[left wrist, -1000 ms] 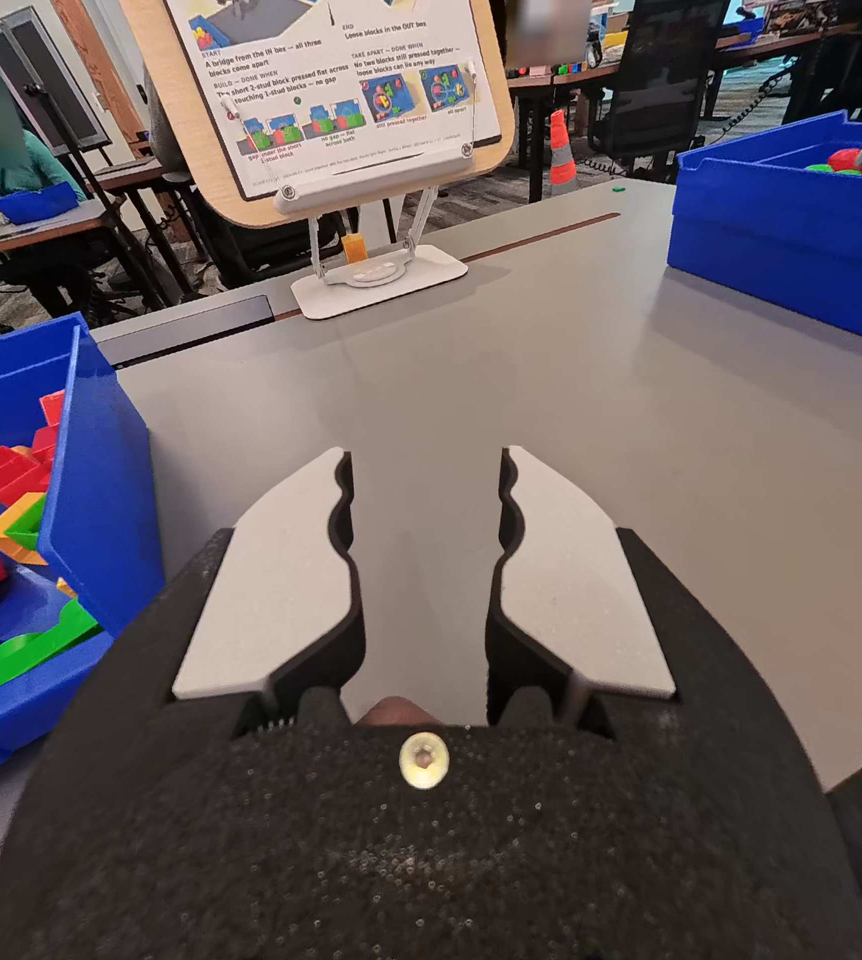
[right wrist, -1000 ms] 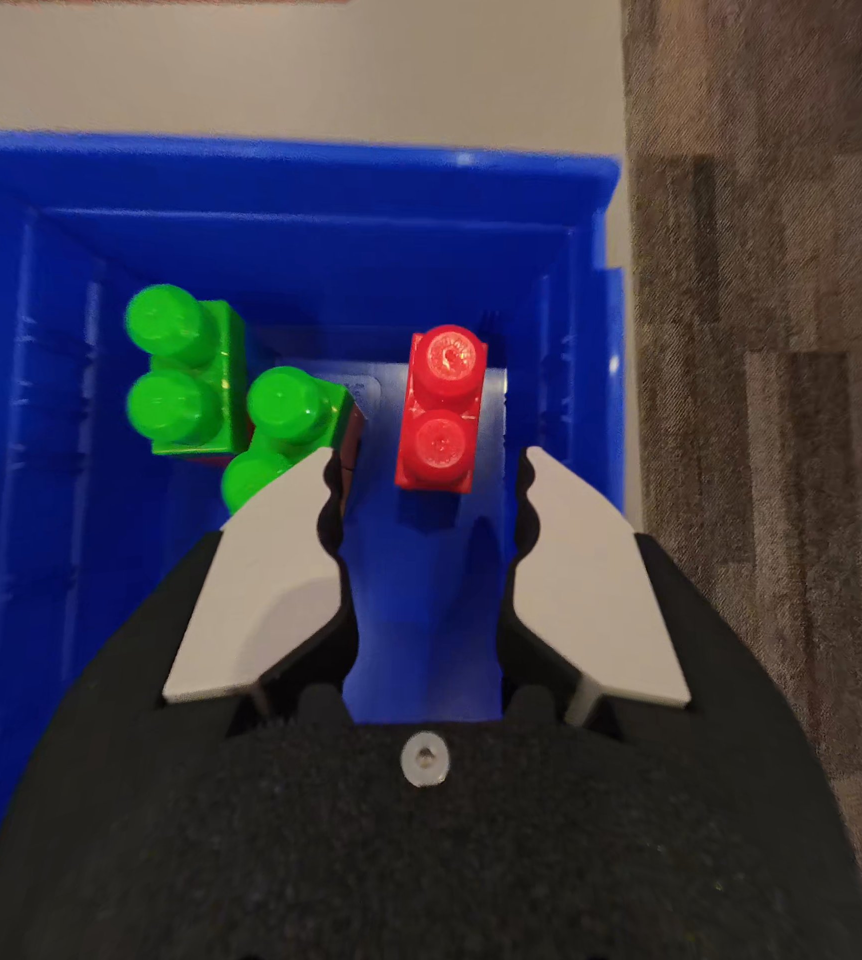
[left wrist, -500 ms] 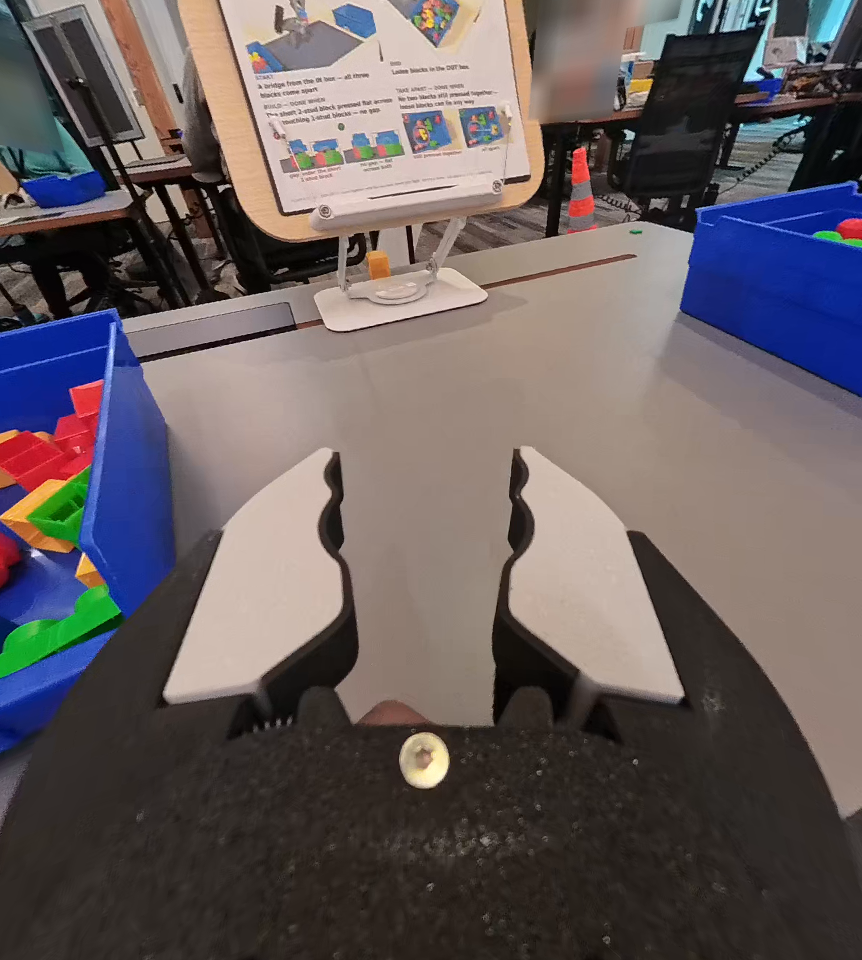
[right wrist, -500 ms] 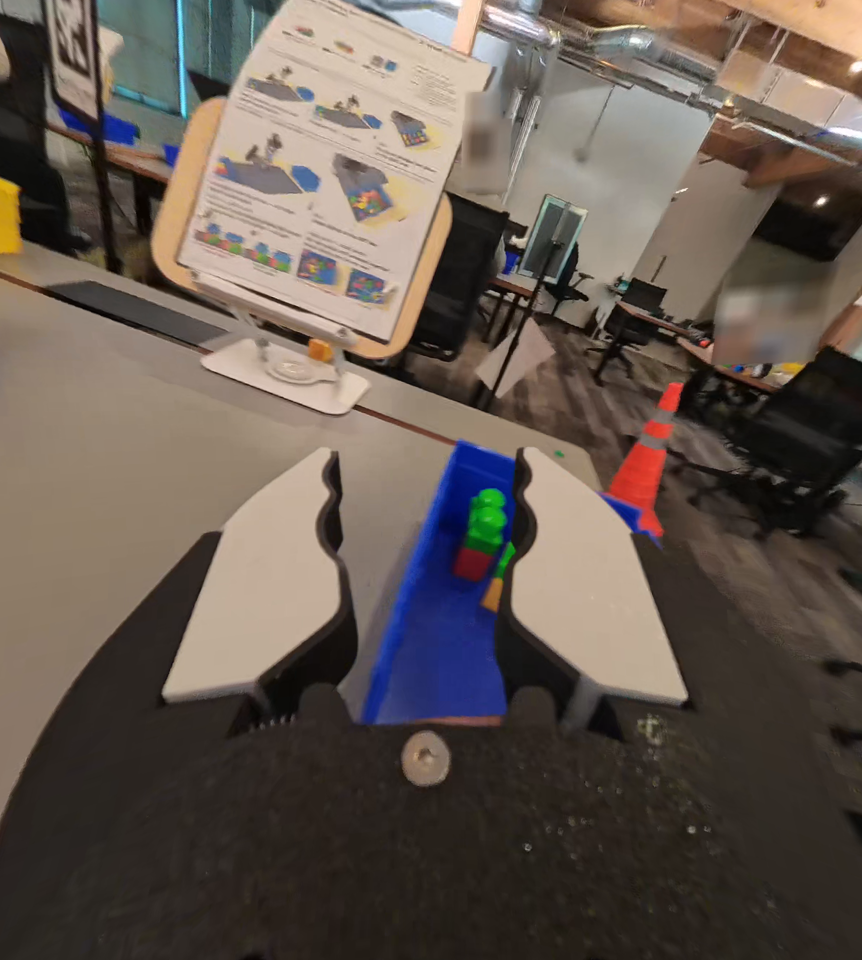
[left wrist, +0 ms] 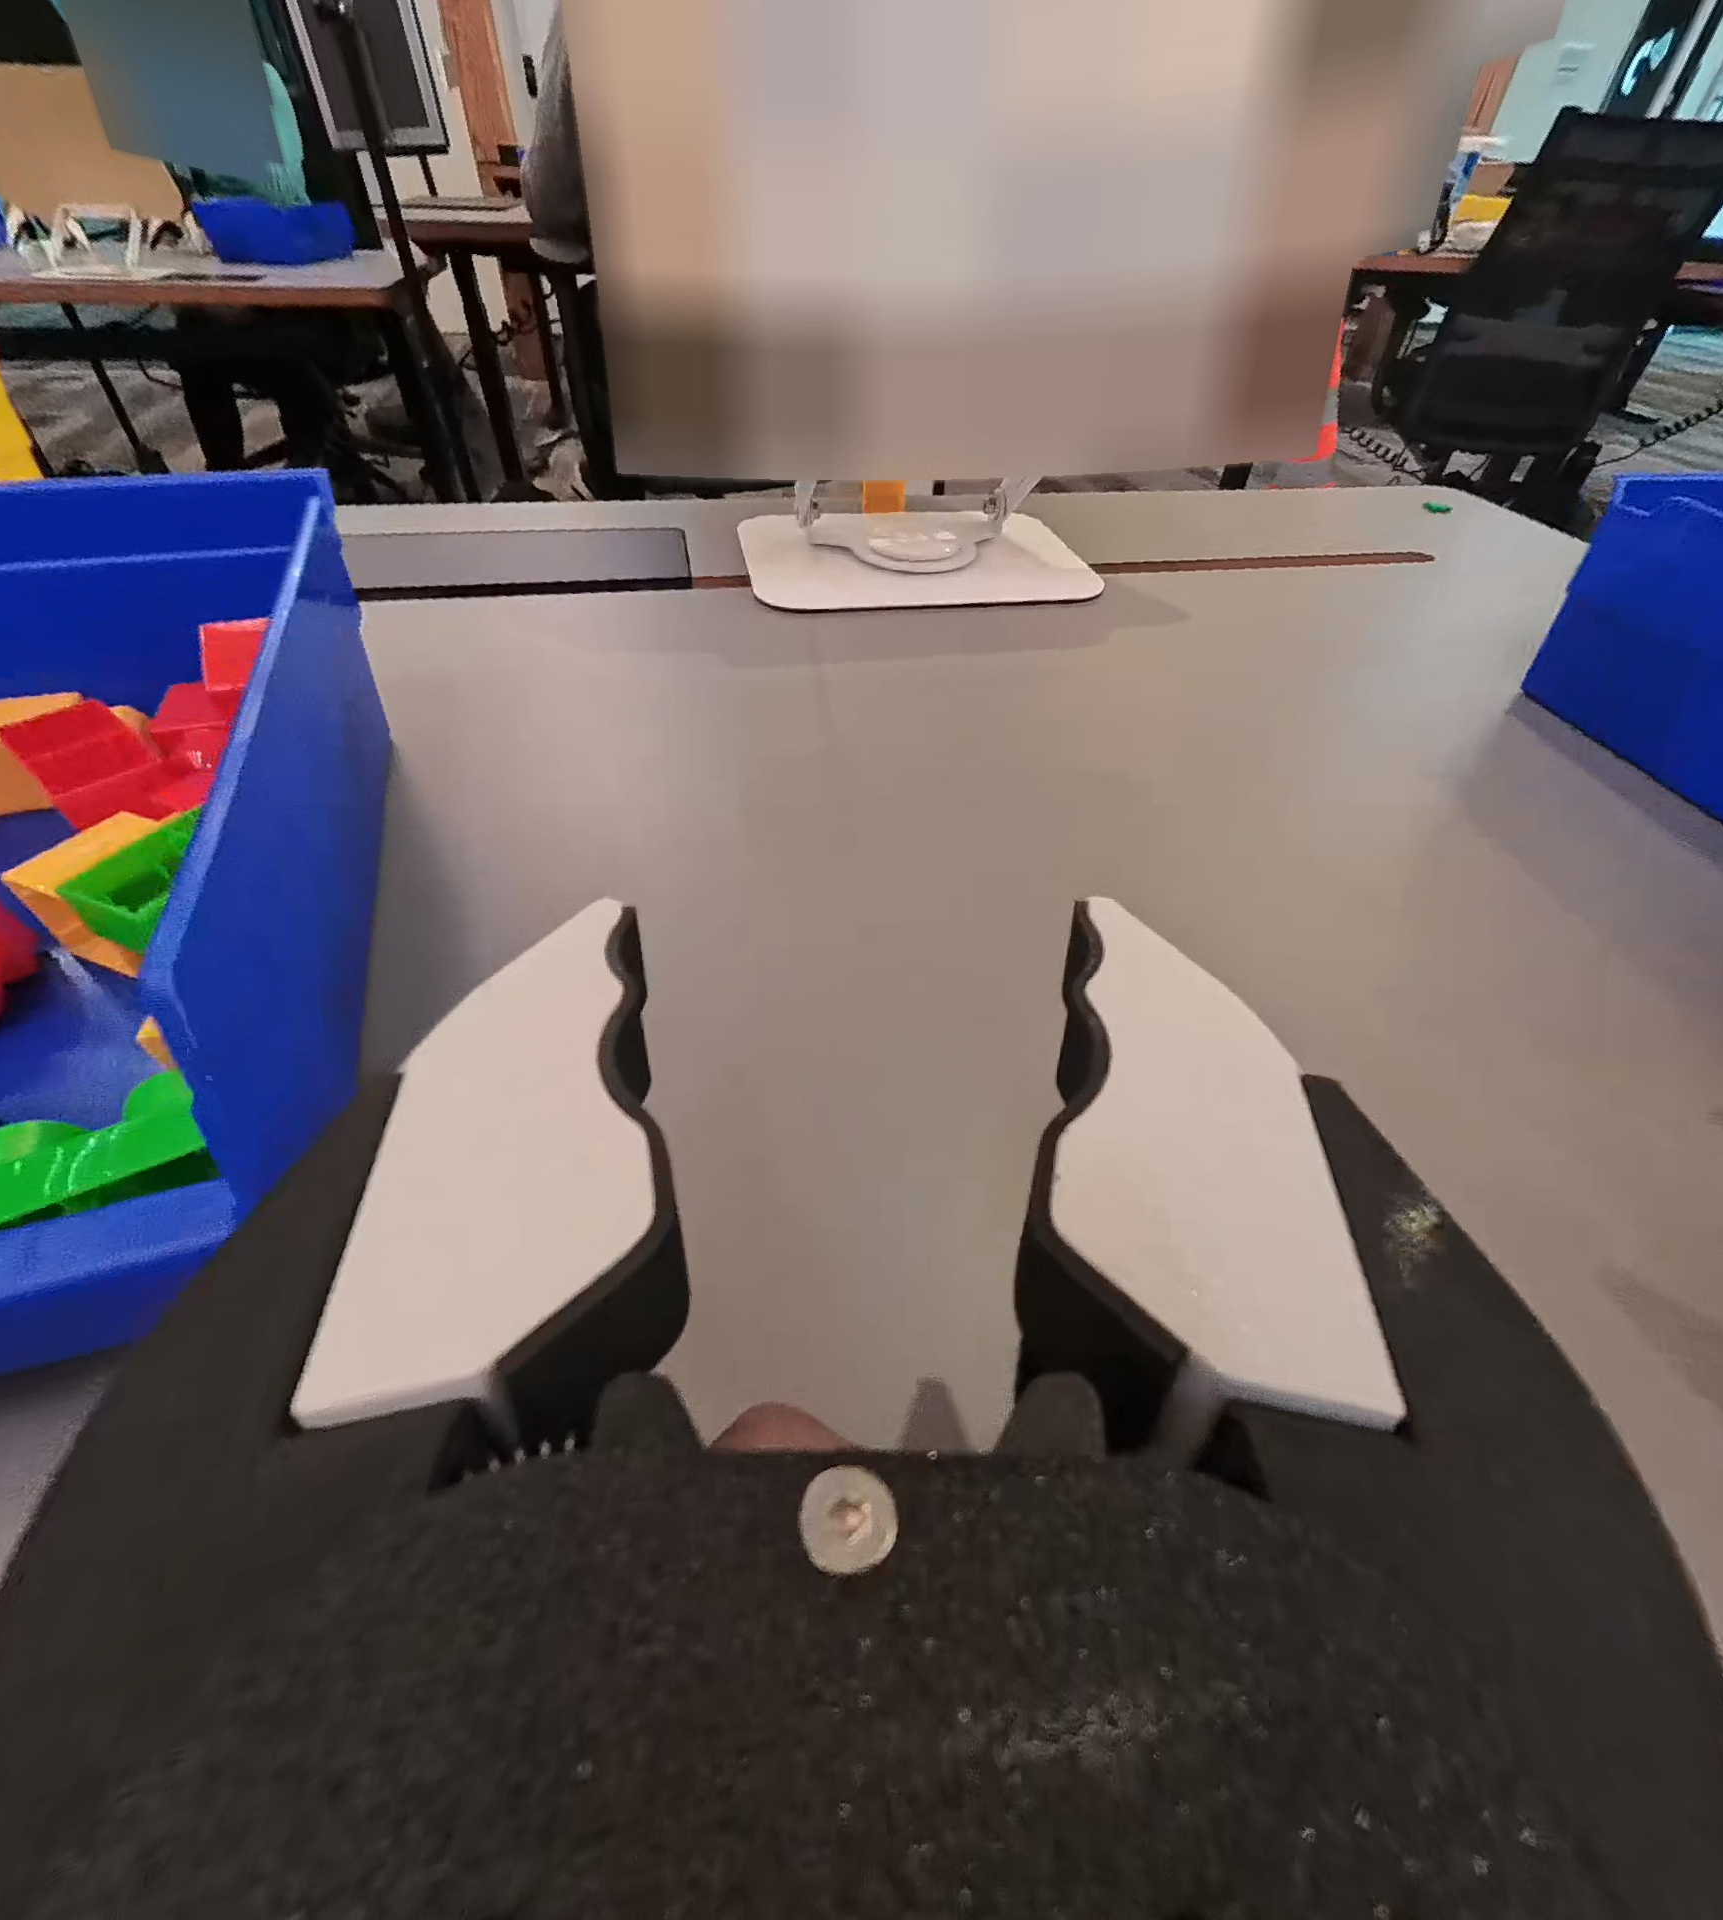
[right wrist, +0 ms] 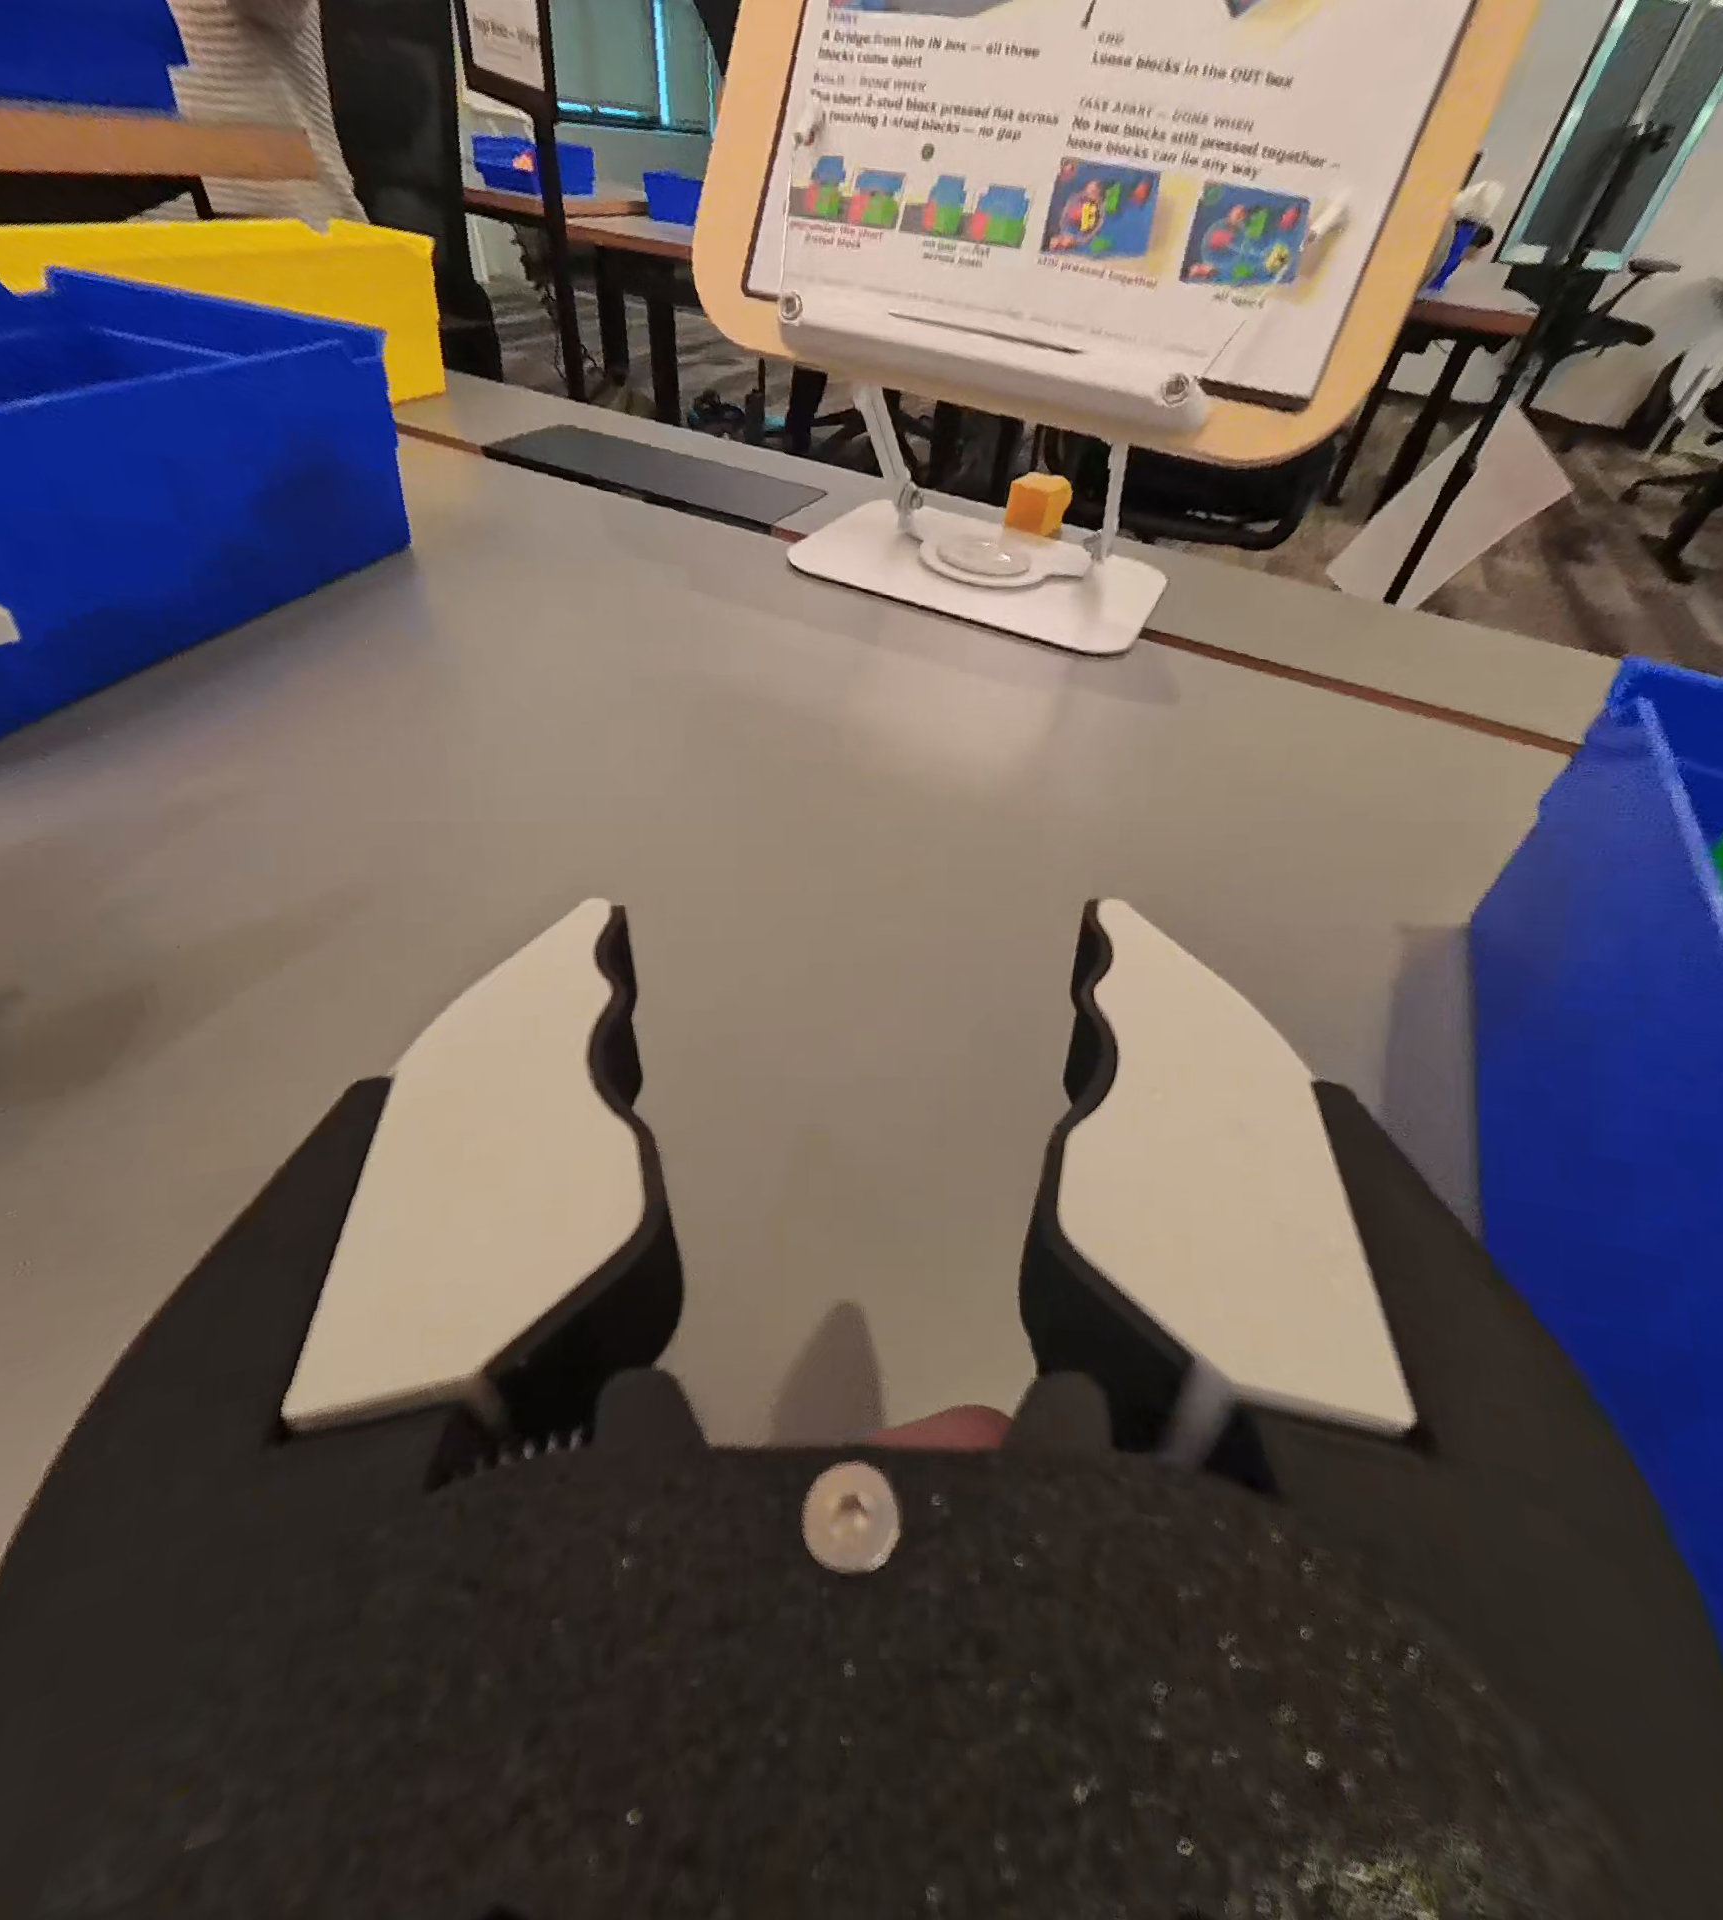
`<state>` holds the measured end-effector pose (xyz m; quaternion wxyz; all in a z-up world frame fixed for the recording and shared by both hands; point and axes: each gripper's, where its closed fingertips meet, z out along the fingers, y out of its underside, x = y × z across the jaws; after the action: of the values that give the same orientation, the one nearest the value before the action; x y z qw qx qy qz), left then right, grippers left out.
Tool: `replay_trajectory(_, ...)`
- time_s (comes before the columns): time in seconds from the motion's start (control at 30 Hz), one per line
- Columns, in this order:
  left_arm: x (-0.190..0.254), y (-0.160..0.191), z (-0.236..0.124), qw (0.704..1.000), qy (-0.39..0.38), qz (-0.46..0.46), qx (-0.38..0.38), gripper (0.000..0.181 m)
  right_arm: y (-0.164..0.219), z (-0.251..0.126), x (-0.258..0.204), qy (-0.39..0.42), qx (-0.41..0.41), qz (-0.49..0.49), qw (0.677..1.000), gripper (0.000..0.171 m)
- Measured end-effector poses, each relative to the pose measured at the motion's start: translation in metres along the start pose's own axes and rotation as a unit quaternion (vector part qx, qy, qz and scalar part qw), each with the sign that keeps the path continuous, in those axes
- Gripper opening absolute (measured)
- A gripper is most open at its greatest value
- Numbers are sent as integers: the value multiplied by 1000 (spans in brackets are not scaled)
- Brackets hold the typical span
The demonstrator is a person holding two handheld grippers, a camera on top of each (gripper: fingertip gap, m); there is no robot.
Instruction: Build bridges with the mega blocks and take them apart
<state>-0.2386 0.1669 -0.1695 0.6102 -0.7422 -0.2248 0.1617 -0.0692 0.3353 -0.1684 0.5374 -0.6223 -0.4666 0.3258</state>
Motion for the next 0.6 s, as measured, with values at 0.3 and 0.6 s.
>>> replay_trajectory(0.3,-4,4,-13,1000,-11,18,12,80,-10,11,-1,2,16,-66,998,80)
replay_trajectory(0.6,-3,11,-15,1000,-5,3,-3,74,-3,10,-5,-27,-15,-42,999,78)
